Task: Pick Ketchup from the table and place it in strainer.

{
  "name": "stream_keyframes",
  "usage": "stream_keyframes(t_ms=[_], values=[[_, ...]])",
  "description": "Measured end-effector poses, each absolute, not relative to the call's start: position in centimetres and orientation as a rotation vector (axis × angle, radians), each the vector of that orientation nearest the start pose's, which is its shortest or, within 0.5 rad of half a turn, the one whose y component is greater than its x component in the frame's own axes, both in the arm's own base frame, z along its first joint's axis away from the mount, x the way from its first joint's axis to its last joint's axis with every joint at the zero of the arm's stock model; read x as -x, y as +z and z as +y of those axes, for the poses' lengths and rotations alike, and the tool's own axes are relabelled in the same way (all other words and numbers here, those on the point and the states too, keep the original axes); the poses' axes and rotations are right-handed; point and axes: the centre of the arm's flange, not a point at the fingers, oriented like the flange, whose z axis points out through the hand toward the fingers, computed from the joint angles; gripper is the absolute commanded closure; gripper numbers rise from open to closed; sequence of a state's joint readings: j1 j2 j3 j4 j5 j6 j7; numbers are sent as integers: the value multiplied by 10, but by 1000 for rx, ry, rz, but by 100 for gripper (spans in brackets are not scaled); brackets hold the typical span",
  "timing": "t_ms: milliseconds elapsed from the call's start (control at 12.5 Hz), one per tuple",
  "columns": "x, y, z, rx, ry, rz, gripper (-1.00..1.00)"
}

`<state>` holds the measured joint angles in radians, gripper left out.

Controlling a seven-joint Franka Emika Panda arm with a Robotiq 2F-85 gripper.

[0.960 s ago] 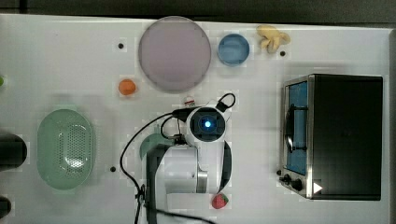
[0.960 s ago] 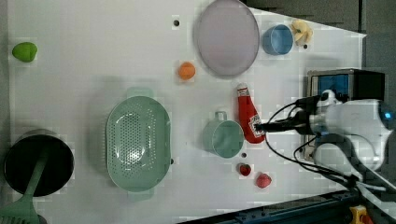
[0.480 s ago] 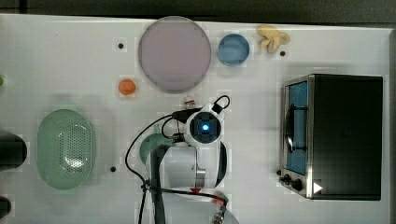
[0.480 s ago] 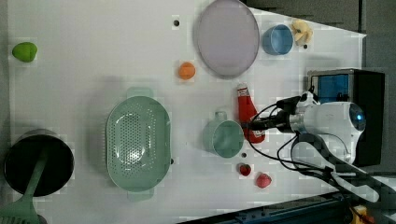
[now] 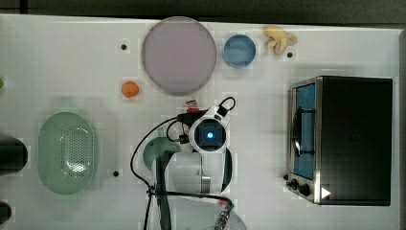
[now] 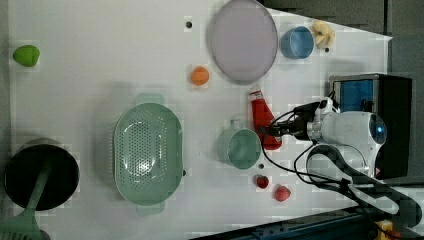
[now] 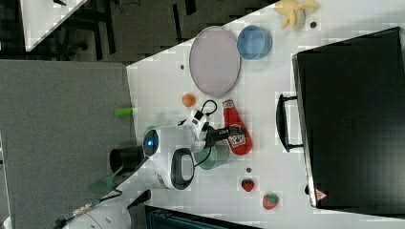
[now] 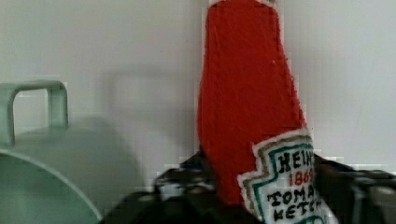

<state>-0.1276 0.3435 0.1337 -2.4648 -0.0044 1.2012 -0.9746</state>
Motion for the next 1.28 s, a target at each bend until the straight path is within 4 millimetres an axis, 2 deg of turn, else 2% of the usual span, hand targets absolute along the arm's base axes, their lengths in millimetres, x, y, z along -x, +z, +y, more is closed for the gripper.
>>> stream_keyframes(t_ms=[320, 400, 560, 640, 800, 960, 1120, 1280], values=[[-478, 166, 9, 3083, 26, -308, -20], [-480, 175, 9, 3086, 34, -312, -20], [-482, 206, 8, 3090, 97, -316, -20], [-487, 230, 9, 3093, 122, -323, -20], [-500, 292, 15, 3100, 164, -347, -20], [-506, 368, 21, 3111, 186, -360, -20], [-514, 439, 34, 3109, 111, -365, -20], [-520, 485, 58, 3112, 7, -362, -20]])
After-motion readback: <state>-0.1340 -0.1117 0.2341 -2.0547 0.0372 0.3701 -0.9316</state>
